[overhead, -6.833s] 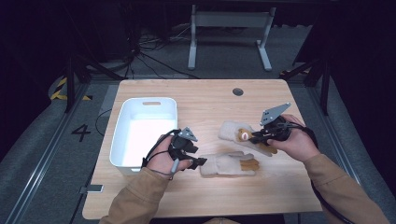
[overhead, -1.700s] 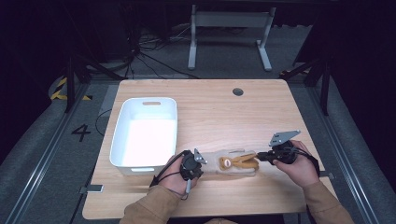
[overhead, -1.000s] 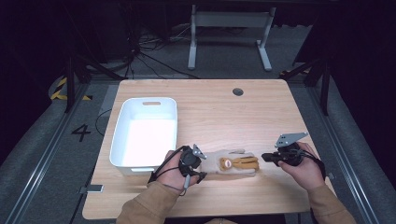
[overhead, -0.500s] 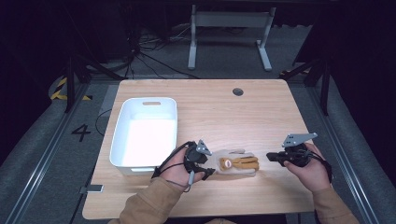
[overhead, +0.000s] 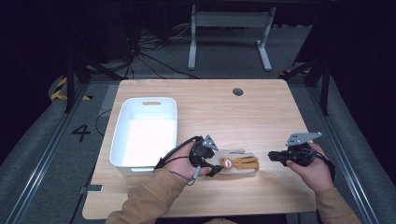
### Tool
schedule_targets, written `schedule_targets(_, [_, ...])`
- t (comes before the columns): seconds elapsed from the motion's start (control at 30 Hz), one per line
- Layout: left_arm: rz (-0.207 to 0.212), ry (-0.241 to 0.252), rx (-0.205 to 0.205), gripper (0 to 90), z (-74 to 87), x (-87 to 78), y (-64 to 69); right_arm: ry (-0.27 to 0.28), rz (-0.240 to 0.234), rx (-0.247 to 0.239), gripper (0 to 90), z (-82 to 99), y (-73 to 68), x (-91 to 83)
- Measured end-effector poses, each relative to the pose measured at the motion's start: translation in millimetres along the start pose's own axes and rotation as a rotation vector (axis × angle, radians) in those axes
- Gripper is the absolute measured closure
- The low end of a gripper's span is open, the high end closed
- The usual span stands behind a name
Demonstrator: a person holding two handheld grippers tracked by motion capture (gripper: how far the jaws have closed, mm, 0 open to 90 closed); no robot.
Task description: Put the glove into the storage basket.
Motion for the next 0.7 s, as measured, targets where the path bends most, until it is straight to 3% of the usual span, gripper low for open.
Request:
schedule_targets(0.07, [-0.002, 0.002, 0.018, 39.8, -3.6, -0.9, -0.7, 0.005, -0.003, 0.003, 84.8, -0.2, 0.4, -0.5])
schedule_targets(0.13, [-0.003, -0.009, 0.004, 39.8, -6.0, -2.1, -1.3, 0.005, -0.007, 0.005, 84.7, 0.2, 0.6, -0.7])
schedule_targets(0.2, [-0.009, -0.01, 0.038, 38.8, -9.1, -3.1, -3.1, 0.005, -0.008, 0.008, 84.6, 0.5, 0.9, -0.9])
schedule_targets(0.37, [0.007, -0.027, 0.029, 38.4, -12.3, -1.3, -5.3, 0.01, -0.013, 0.013, 83.7, 0.1, 1.0, -2.2])
schedule_targets(0.4, [0.023, -0.019, 0.0, 38.3, -14.0, 0.8, -5.7, 0.013, -0.017, 0.019, 83.1, 0.1, 1.1, -2.7])
schedule_targets(0.7, [0.03, -0.031, 0.016, 33.9, -16.5, 17.0, -16.2, 0.012, -0.022, 0.025, 81.3, 0.9, 1.7, -1.8])
Point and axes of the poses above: each handheld gripper's, and its own axes: x roughly forward along the jaws, z roughly out of its underside, y roughly to its right, the point moved 6 cm from there along x, roughly forward along the jaws, and after that the axes turned 9 degrees about z, right-handed, at the moved point
